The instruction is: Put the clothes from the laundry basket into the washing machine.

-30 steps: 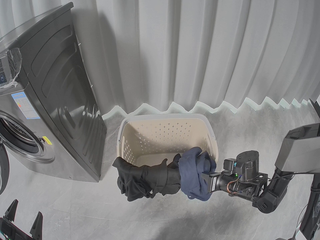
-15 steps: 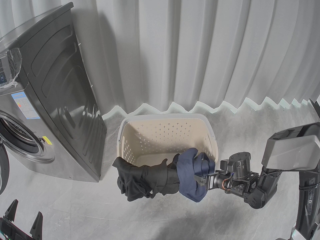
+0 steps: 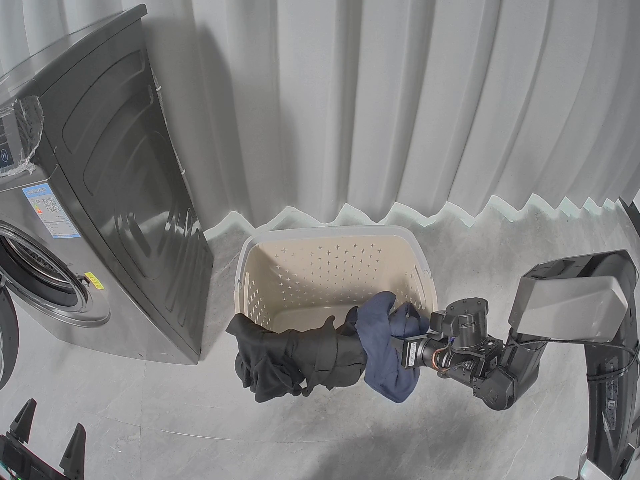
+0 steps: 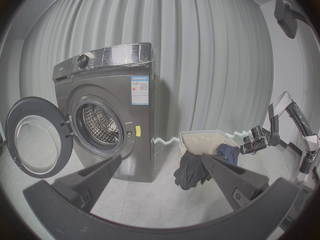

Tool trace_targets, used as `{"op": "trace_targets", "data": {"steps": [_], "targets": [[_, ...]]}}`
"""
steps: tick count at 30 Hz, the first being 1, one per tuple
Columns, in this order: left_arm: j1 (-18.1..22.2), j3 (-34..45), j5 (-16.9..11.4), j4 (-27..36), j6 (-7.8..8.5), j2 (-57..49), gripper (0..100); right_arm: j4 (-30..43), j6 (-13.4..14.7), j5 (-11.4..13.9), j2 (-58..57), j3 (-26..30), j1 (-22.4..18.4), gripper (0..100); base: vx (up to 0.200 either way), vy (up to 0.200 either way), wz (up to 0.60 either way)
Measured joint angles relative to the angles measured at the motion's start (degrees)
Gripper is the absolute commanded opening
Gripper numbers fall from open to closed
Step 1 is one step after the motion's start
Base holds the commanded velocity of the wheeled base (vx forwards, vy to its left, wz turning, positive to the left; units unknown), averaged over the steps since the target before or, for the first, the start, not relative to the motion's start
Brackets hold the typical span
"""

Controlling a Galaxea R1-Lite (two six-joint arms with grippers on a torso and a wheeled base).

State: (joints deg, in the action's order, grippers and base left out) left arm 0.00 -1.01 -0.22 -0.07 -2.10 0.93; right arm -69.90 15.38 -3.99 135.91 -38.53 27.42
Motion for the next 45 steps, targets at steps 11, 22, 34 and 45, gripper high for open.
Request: {"op": "trace_targets", "data": {"steps": [11, 22, 34, 45], "targets": [[0.0, 0.0, 0.04, 0.02, 0.0, 0.0, 100, -2.16, 0.67, -0.02, -1.01, 1.79, 2.12, 0, 0.0, 0.0, 0.0], [0.0, 0.0, 0.04, 0.0, 0.0, 0.0, 100, -7.03, 1.39, -0.26, -6.58, 8.96, 5.77, 0, 0.0, 0.0, 0.0], [0.0, 0.0, 0.06, 0.0, 0.0, 0.0, 100, -9.25, 1.17, -3.64, -21.0, 13.46, 11.25, 0, 0.0, 0.0, 0.0], [0.0, 0.0, 0.04, 0.0, -0.01, 0.0, 100, -11.08, -2.41, -5.56, -32.33, 12.63, 13.74, 0, 0.0, 0.0, 0.0]]}}
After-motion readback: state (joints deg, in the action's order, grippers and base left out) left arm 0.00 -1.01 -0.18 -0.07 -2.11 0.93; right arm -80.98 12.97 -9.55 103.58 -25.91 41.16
